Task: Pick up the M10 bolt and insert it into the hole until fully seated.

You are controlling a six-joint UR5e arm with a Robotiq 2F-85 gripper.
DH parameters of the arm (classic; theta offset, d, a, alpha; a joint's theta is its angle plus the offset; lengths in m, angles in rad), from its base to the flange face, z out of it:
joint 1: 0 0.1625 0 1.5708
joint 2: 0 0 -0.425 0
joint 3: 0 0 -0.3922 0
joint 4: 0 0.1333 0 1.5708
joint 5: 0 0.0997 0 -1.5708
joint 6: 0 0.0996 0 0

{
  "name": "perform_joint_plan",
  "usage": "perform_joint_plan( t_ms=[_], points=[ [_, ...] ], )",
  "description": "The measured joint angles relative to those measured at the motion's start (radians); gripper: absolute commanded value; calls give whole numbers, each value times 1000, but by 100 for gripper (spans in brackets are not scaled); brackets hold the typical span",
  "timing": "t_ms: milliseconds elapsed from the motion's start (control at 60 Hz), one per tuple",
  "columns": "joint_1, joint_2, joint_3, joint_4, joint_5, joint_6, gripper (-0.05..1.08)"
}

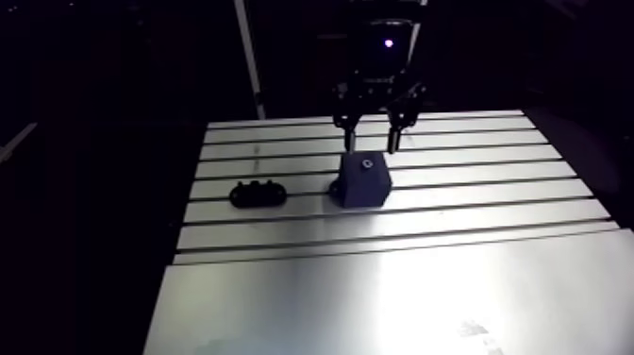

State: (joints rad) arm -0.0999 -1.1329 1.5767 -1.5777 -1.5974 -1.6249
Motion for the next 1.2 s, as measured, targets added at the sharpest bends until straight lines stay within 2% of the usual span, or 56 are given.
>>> perform_joint_plan(
  t_ms=[517, 867, 1200],
  points=[
    [-1, -17, -21, 8, 1, 2, 1],
    [4, -79, -97, 68, 8, 2, 1],
    [23, -155, -139, 108, 12, 3, 1]
  ],
)
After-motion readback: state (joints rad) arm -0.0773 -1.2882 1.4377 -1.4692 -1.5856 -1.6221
